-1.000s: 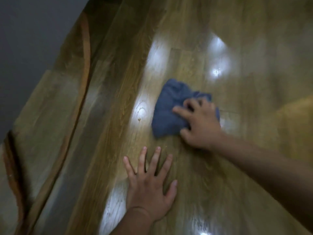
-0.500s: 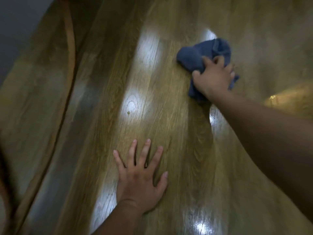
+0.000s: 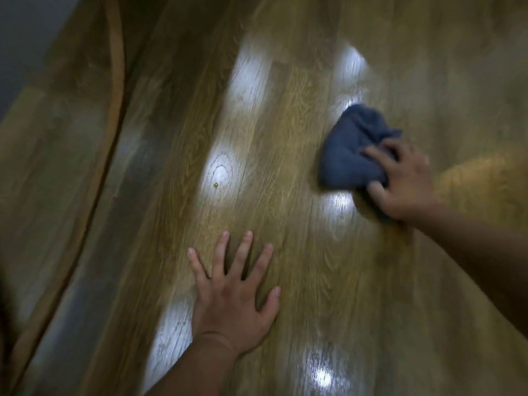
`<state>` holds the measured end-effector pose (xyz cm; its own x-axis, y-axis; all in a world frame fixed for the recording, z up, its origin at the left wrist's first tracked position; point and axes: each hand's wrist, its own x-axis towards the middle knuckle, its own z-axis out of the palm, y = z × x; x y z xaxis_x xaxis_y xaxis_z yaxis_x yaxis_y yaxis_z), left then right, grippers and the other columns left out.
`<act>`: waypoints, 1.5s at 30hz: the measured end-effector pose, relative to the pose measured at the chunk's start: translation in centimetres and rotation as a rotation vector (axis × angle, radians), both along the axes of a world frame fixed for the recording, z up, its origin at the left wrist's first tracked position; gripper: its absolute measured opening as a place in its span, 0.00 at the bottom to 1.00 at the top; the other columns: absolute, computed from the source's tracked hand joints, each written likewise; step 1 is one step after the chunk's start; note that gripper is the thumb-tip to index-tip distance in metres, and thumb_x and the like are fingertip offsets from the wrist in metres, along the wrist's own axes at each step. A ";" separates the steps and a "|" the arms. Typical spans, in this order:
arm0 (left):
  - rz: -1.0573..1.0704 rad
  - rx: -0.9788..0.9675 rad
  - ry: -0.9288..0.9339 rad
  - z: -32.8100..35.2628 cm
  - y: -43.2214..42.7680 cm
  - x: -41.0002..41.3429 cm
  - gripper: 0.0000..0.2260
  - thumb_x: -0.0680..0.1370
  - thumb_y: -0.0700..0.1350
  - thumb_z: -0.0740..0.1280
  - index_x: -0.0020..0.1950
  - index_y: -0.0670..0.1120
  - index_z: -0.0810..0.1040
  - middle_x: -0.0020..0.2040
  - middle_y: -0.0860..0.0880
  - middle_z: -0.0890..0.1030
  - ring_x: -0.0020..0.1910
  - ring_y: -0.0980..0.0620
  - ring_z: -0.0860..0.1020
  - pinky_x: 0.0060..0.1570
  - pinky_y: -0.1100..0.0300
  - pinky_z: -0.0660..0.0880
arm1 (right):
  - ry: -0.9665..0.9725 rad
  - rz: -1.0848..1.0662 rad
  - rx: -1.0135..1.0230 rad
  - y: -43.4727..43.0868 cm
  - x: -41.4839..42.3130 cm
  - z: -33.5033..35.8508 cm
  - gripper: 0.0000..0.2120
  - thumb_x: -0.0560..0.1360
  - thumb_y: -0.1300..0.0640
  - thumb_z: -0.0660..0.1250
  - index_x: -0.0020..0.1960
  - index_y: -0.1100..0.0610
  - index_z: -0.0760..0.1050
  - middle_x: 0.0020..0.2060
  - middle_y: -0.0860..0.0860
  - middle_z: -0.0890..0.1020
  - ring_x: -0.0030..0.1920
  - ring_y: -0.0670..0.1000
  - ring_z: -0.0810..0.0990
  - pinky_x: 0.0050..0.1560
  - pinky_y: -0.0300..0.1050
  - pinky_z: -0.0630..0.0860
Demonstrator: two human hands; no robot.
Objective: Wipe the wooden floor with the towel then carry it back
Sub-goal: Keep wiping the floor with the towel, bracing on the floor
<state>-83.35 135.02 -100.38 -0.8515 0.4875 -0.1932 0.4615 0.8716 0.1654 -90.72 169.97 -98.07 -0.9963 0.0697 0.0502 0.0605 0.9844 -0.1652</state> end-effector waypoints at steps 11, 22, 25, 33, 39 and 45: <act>0.017 -0.082 0.031 0.0 0.3 -0.2 0.31 0.75 0.67 0.50 0.77 0.60 0.64 0.78 0.49 0.64 0.78 0.40 0.56 0.70 0.26 0.46 | -0.059 -0.489 0.008 -5.4 -2.3 -1.2 0.28 0.77 0.42 0.56 0.76 0.44 0.61 0.76 0.53 0.62 0.73 0.63 0.58 0.71 0.60 0.55; 0.031 0.019 0.152 -1.6 -0.2 -0.2 0.30 0.76 0.70 0.47 0.77 0.62 0.60 0.78 0.50 0.62 0.78 0.42 0.54 0.70 0.28 0.44 | 0.002 -0.432 -0.063 -12.5 11.2 -1.8 0.28 0.74 0.43 0.60 0.74 0.42 0.66 0.74 0.50 0.66 0.73 0.60 0.59 0.73 0.58 0.55; 0.032 0.028 0.163 -1.8 -0.1 0.0 0.31 0.76 0.71 0.47 0.77 0.62 0.59 0.79 0.50 0.60 0.78 0.42 0.54 0.70 0.28 0.44 | 0.010 -0.401 -0.070 -14.1 14.7 -1.7 0.28 0.74 0.44 0.61 0.74 0.43 0.67 0.73 0.50 0.67 0.73 0.61 0.60 0.73 0.58 0.55; 0.021 0.043 0.158 -1.5 -0.2 0.0 0.31 0.75 0.68 0.49 0.77 0.61 0.61 0.78 0.49 0.61 0.78 0.41 0.55 0.70 0.26 0.45 | -0.028 -0.370 -0.122 -16.8 20.4 -1.0 0.29 0.72 0.44 0.62 0.73 0.44 0.68 0.71 0.50 0.68 0.73 0.61 0.61 0.73 0.61 0.54; 0.029 0.011 0.146 -1.4 -0.1 0.0 0.31 0.76 0.70 0.47 0.78 0.61 0.59 0.79 0.50 0.60 0.78 0.42 0.54 0.71 0.28 0.44 | -0.062 -0.327 -0.157 -20.0 28.9 -0.5 0.31 0.66 0.42 0.65 0.70 0.43 0.71 0.67 0.51 0.71 0.69 0.63 0.67 0.68 0.68 0.65; 0.025 -0.012 0.100 -0.8 0.1 0.2 0.30 0.77 0.68 0.48 0.77 0.61 0.60 0.79 0.50 0.60 0.78 0.42 0.53 0.70 0.27 0.45 | -0.010 -0.244 -0.064 -18.4 26.3 -0.4 0.32 0.64 0.33 0.68 0.64 0.46 0.78 0.67 0.56 0.75 0.69 0.72 0.67 0.60 0.66 0.67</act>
